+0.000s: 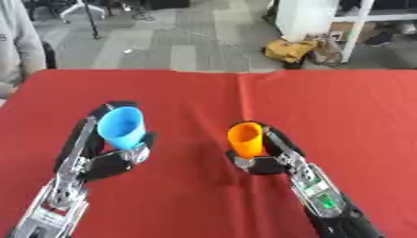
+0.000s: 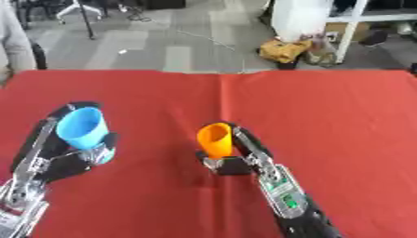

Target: Pour the contents of one cup into another cup.

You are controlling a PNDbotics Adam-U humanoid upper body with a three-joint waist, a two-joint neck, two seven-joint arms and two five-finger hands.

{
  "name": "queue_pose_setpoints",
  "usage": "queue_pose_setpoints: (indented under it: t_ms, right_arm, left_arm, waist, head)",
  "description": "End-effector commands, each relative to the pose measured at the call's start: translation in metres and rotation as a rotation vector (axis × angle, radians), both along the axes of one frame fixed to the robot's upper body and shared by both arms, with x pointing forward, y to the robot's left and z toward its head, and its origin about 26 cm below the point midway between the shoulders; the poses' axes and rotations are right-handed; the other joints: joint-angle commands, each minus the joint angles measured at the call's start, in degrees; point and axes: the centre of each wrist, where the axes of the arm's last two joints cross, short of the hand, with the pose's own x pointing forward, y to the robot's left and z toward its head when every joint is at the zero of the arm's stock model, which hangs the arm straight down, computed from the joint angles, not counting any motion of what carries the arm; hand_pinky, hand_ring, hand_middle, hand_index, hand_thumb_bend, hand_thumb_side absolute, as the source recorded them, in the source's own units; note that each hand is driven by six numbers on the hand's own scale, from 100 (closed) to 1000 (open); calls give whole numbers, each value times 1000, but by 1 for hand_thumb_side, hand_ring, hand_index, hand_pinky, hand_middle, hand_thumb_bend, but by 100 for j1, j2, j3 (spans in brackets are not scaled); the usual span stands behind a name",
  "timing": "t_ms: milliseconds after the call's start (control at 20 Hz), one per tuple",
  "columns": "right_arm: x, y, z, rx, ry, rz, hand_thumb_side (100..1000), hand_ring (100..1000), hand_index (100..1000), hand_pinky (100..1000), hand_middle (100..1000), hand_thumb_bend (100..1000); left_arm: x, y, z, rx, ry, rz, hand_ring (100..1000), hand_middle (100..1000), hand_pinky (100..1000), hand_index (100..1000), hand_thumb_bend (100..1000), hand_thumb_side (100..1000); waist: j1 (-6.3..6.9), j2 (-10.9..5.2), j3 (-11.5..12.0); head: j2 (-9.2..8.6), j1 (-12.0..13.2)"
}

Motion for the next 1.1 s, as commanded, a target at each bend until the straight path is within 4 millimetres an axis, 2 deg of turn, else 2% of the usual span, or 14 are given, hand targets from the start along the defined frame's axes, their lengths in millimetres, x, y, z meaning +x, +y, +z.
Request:
queue_pose_setpoints:
  t_ms: [50, 150, 300, 500, 1100]
  right_arm:
    - [-4, 26, 25, -12, -66, 129, 100, 398, 773, 714, 690, 315]
    - [-8, 39, 30, -28, -68, 198, 100, 400, 774, 714, 692, 315]
    - [-9, 42, 35, -39, -59, 248, 100, 405, 774, 715, 695, 317]
    - [-14, 61, 44, -34, -65, 342, 100, 409, 775, 715, 697, 318]
    - [-25, 77, 55, -5, -70, 431, 100, 410, 773, 713, 696, 321]
  left_arm:
    - [-1, 7, 32, 67, -69, -39, 494, 493, 536, 733, 450, 100]
    - [0, 6, 43, 82, -80, -61, 494, 492, 535, 732, 451, 100]
    - [1, 5, 48, 89, -84, -73, 491, 489, 531, 731, 456, 100]
    - [4, -8, 60, 145, -127, -117, 481, 478, 523, 728, 454, 100]
    - [18, -27, 69, 260, -261, -108, 454, 447, 495, 716, 465, 100]
  waist:
    - [10, -106, 1]
    - [15, -110, -1]
    - [19, -112, -5]
    - [32, -113, -8]
    - [19, -99, -36]
  head:
    - [-66, -35]
    - [-74, -42]
    - [-77, -43]
    - [-97, -72]
    - [-111, -43]
